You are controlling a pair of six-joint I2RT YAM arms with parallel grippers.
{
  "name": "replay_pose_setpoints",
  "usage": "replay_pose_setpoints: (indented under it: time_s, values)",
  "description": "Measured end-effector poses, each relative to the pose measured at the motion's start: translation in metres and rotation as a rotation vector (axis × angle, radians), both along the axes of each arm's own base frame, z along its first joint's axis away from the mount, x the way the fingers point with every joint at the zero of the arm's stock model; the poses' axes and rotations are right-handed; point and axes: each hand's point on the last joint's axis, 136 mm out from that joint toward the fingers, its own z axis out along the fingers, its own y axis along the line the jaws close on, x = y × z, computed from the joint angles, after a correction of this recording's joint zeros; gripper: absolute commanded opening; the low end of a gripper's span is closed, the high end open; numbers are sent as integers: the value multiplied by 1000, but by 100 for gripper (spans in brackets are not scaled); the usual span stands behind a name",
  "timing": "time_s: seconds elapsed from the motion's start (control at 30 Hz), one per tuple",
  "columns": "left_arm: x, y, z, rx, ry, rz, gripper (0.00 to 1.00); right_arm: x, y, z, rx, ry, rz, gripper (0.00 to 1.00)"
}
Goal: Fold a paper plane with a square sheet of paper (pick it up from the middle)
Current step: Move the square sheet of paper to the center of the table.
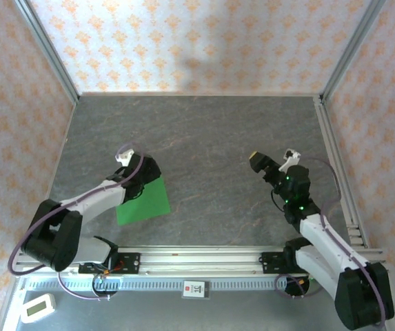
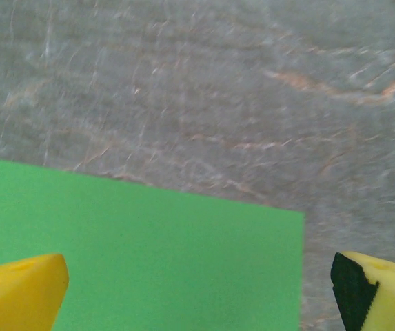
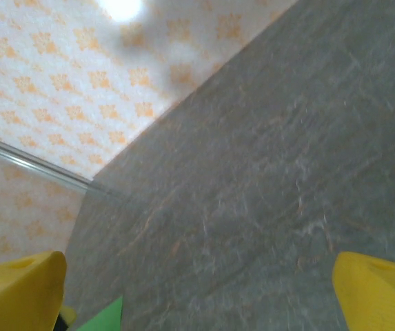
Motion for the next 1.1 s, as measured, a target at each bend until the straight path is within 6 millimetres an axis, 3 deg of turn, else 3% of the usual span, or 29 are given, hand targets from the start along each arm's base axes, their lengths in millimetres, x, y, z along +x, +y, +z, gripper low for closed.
replay_pose_setpoints:
  time_s: [0.2,0.43,0.67,0.9,0.97,1.1]
  values:
    - [-7,-4,-27,25,58,16,99,-19,2,-27,10,98,20,97]
    - [-6,-21,-40,62,57,-13,99,-27,0,-32,6,129,19,97]
    - [-2,-68,-35,15,17,-96,99,-34,-2,-41,-6,175,14,99]
    - [7,-145,-14,-94,-26,-225,99,-33,-9,-41,-31,201,-25,100]
    - [15,-166,4,-124,-60,-258,99,-34,-12,-43,-45,211,-35,100]
    - [25,-186,37,-125,-113,-322,99,-38,-9,-44,-48,216,-11,100]
